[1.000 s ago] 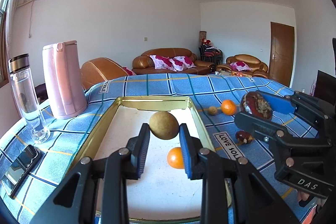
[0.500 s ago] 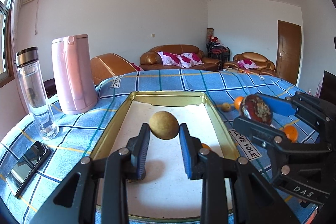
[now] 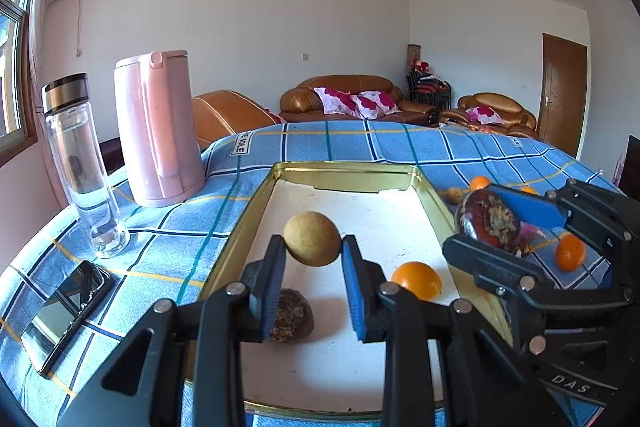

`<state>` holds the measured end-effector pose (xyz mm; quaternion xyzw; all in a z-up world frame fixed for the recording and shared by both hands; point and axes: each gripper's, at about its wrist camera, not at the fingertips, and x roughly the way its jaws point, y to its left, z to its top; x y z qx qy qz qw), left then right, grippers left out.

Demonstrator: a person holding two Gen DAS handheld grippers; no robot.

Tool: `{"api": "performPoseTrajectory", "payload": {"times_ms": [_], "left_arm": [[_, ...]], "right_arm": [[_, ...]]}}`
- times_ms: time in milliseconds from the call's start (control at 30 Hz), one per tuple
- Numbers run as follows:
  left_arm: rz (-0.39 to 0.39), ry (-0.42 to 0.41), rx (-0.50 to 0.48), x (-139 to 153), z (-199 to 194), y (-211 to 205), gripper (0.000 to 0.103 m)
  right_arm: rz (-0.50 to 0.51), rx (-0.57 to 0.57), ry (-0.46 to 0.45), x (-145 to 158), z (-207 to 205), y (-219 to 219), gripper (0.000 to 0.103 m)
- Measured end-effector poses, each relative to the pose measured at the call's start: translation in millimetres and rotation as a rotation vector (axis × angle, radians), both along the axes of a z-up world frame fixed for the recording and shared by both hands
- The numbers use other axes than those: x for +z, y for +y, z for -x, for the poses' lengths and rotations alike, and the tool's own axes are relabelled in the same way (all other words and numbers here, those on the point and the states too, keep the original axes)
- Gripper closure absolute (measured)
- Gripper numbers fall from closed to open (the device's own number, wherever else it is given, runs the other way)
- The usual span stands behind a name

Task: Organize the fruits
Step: 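Lower the yellow-green fruit into the tray with the left tool while the right tool holds the mangosteen above it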

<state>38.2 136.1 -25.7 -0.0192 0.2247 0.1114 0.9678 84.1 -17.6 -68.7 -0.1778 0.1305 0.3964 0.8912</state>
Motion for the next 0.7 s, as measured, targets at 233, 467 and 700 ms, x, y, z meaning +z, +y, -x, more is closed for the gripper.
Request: {"api": "performPoseTrajectory", "payload": {"times_ms": [233,467,700], "left_arm": [[-0.006,0.027,0.011,-2.5,-0.6,5.1,0.073],[-0.013,0.057,0.023,-4.7,-3.1,9.6,0.073],[-0.022,0.088,0.026,-7.5,-6.1,12.0,0.073]], "right_arm": [[0.021,0.019,0.018,-3.5,-0.5,11.0,0.056],[0.043,0.031,0.051,-9.9,-4.0,18.6,0.056],[0.042,0.041,0.094,-12.4,-9.0,20.4,0.056]]}}
